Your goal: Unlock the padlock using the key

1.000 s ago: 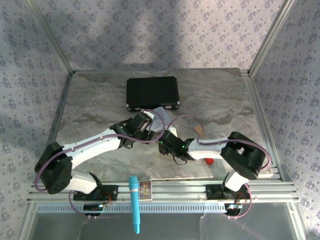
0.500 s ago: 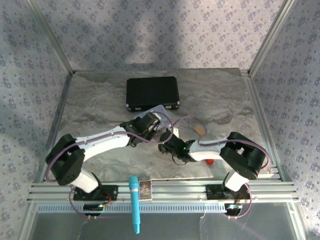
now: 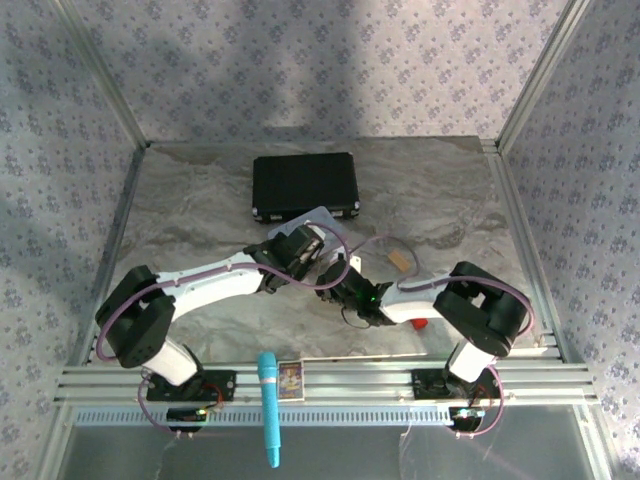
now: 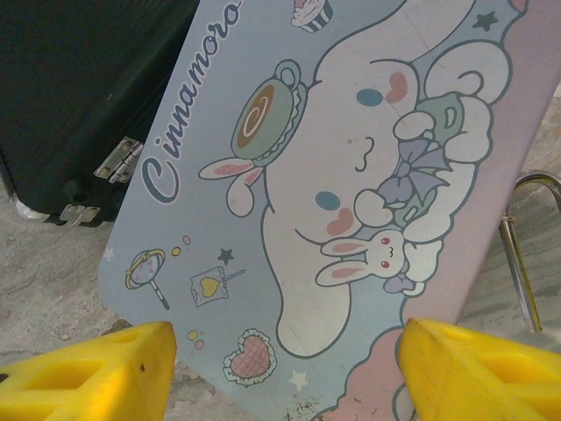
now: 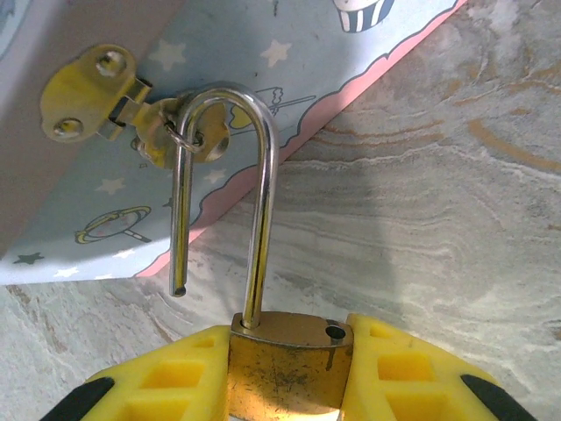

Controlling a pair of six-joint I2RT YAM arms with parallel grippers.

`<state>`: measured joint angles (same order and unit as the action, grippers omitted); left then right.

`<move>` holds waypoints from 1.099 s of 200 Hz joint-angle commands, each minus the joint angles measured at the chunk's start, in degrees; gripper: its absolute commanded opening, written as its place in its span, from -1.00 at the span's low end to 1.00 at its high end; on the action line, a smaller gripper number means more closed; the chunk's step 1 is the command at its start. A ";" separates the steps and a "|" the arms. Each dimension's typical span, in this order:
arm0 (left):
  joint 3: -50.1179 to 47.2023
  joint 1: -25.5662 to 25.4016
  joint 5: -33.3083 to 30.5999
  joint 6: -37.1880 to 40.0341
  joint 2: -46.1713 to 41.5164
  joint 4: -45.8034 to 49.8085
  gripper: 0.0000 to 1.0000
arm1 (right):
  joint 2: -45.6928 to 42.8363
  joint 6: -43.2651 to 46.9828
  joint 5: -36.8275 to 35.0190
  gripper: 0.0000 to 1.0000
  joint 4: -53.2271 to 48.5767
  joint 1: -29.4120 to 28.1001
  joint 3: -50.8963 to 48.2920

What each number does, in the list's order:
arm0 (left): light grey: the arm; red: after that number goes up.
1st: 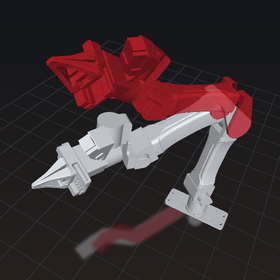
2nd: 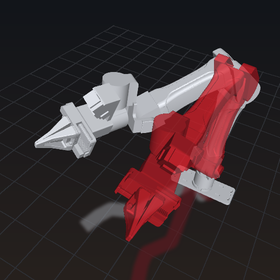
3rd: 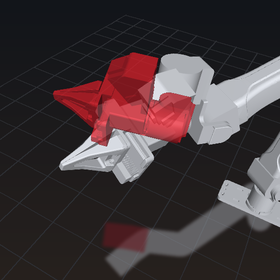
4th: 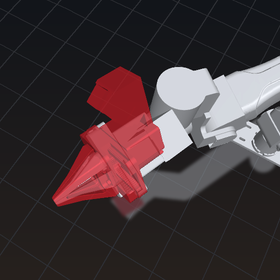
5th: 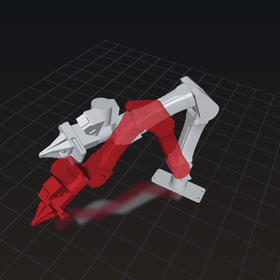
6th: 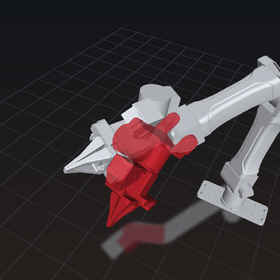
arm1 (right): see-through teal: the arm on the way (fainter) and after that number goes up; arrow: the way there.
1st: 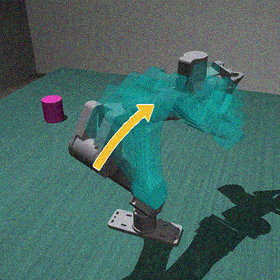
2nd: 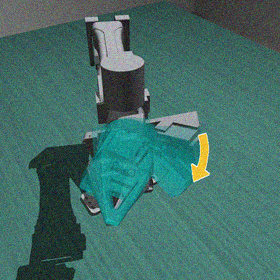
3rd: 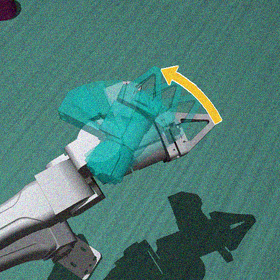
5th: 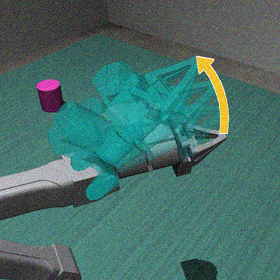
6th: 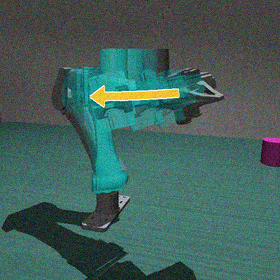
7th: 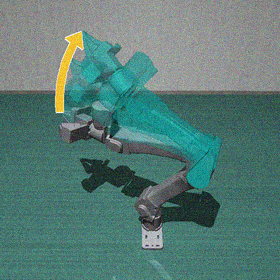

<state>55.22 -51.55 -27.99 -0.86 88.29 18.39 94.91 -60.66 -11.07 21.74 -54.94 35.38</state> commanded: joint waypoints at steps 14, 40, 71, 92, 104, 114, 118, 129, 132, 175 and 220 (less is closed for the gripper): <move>-3.92 -0.12 3.91 1.30 2.78 4.83 0.40 | 4.31 -2.22 -1.76 -0.52 7.36 2.77 1.15; -4.59 -0.15 4.56 1.39 2.24 4.46 0.34 | 4.57 -3.94 -1.63 -0.52 10.38 3.85 0.81; -4.51 -0.67 3.95 1.18 2.36 4.77 0.34 | 4.82 -6.12 -2.40 -0.52 11.23 4.66 0.90; -4.38 -0.81 4.32 1.29 2.50 4.89 0.33 | 4.87 -7.29 -3.49 -0.52 11.27 4.93 1.16; -4.42 -0.79 4.61 1.27 2.52 4.72 0.32 | 4.46 -7.54 -4.62 -0.52 11.01 5.01 1.22; -4.56 -0.77 5.01 1.27 2.41 4.47 0.32 | 4.08 -8.28 -5.56 -0.51 10.25 5.08 1.14; -4.59 -0.76 5.11 1.27 2.34 4.38 0.32 | 3.90 -8.50 -5.85 -0.51 10.38 5.14 0.94; -4.65 -0.75 5.56 1.17 2.15 4.05 0.32 | 3.68 -9.11 -6.20 -0.51 11.20 5.39 0.66; -4.68 -0.75 5.71 1.13 2.09 3.89 0.32 | 3.58 -9.26 -6.24 -0.51 11.42 5.49 0.56; -4.85 -0.75 7.27 0.81 1.36 3.07 0.32 | 3.43 -10.18 -6.12 -0.50 11.89 7.01 1.98; -3.95 -0.77 5.73 -0.52 1.34 4.10 0.32 | 3.56 -8.67 -4.44 -0.51 6.00 7.89 2.58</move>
<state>53.28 -51.77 -25.82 -1.08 87.81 13.96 98.70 -69.80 -14.17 29.36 -47.48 36.80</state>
